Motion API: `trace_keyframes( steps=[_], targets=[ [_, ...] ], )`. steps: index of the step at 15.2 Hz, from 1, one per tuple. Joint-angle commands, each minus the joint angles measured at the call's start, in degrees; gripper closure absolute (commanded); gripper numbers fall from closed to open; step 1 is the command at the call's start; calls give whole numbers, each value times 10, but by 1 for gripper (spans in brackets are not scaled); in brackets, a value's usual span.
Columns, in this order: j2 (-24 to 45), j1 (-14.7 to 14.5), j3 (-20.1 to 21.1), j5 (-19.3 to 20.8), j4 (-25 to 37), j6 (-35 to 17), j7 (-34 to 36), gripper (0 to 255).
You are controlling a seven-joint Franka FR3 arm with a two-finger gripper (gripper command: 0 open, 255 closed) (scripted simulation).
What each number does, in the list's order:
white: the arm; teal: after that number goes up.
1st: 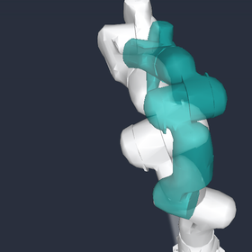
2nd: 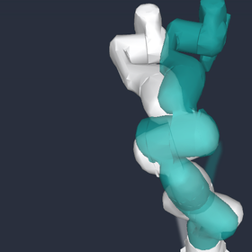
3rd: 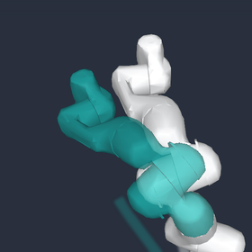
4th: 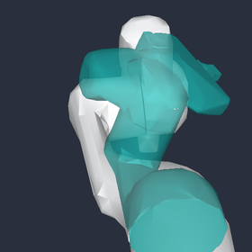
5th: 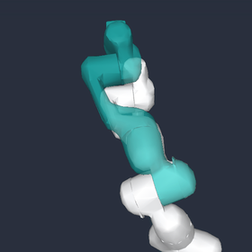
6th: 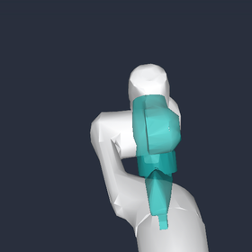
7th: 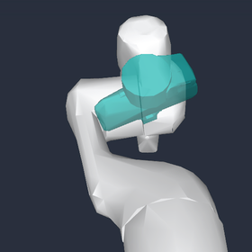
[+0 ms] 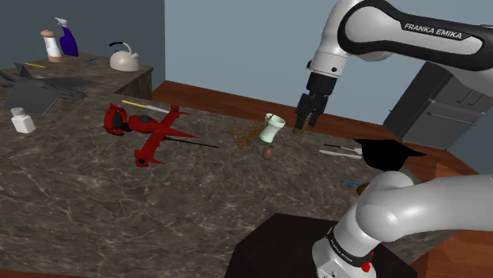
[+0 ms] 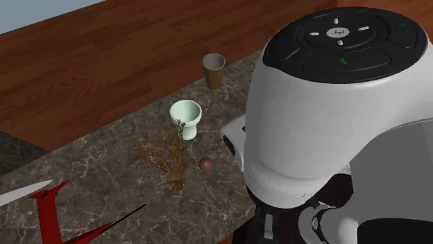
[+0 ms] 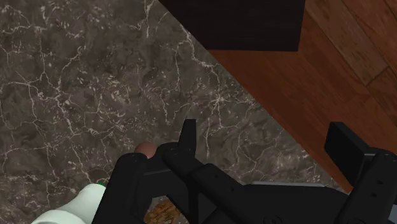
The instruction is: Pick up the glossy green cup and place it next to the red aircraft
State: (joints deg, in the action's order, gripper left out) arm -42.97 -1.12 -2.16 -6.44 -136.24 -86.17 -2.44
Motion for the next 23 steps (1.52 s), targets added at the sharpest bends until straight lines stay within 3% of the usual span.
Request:
trace_keyframes(
  steps=[1,12,23],
  targets=[
    [0,0,0,0,0,0,0,0],
    [214,31,-47,26,82,-128,-28,0],
    [441,59,-89,13,241,-190,-56,0]
  ],
)
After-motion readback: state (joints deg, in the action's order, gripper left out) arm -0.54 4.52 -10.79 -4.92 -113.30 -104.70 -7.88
